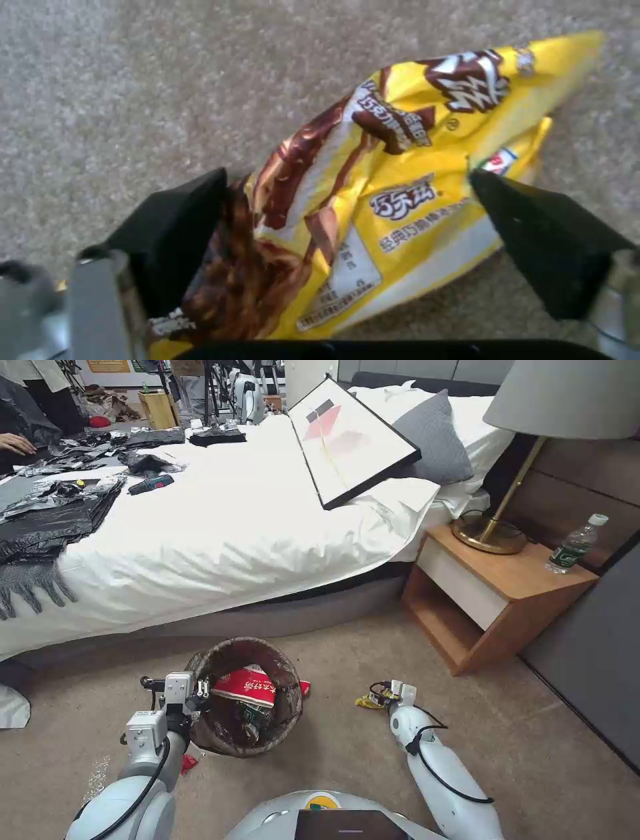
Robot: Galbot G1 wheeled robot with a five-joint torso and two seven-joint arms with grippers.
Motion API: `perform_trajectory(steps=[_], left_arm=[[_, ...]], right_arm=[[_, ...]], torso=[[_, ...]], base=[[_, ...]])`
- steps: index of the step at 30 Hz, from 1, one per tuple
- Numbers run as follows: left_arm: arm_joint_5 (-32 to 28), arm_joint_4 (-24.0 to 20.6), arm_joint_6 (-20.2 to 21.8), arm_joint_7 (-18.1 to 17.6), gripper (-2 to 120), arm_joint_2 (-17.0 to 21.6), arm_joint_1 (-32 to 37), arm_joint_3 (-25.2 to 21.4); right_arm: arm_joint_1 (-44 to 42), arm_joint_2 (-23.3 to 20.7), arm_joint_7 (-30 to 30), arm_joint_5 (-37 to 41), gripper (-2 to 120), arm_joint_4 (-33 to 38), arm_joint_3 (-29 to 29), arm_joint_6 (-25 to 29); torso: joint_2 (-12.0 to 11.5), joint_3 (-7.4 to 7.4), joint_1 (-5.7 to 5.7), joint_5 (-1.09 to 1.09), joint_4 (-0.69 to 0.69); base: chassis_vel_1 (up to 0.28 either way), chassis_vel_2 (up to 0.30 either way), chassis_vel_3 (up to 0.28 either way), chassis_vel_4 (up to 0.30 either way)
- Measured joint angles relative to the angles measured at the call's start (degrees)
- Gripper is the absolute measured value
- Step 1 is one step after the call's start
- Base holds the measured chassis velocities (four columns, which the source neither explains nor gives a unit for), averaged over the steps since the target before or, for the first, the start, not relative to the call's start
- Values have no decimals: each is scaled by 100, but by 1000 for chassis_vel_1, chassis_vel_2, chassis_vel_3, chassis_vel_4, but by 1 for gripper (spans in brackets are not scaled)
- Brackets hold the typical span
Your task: Pick up the trash bin, then pick up the garbage from the floor and place it into the trash bin.
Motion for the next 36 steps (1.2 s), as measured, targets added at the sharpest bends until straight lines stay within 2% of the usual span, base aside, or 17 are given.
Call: perform_trajectory(steps=[7,9,10,17,18,21,23,25,32,36], left_arm=[[-6,0,-19,0,7,3,-28,6],[-11,0,-30,1,7,6,-31,1],[-11,0,-30,1,7,6,-31,1],[-27,0,-58,1,7,20,-49,-3],[-27,0,-58,1,7,20,-49,-3],[-27,0,-65,3,7,23,-56,4],[-27,0,-65,4,7,24,-58,7],[-34,0,-65,5,7,25,-60,13],[-51,0,-60,6,7,35,-62,14],[-67,0,-44,6,7,45,-64,11]], right_arm=[[-17,0,-44,-40,70,55,3,14],[-23,1,-64,-70,58,61,5,28],[-23,1,-64,-70,58,61,5,28],[-93,24,-94,-174,29,106,44,82],[-93,24,-94,-174,29,106,44,82],[-157,20,-127,-242,14,182,74,121],[-170,17,-132,-263,11,204,83,131],[-214,4,-167,-377,0,288,132,184],[-474,-95,-395,-726,0,888,270,278],[-814,-252,-713,-825,0,1959,409,344]], torso=[[0,0,0,2,3],[0,0,0,3,4],[0,0,0,3,4],[0,0,0,4,4],[0,0,0,4,4],[0,0,0,5,4],[0,0,0,5,4],[0,0,0,5,4],[0,0,0,4,3],[0,0,0,3,2]], base=[[0,0,0,0],[0,0,0,0],[0,0,0,0],[0,0,0,0],[0,0,0,0],[0,0,0,0],[0,0,0,0],[0,0,0,0],[0,0,0,0],[0,0,0,0]])
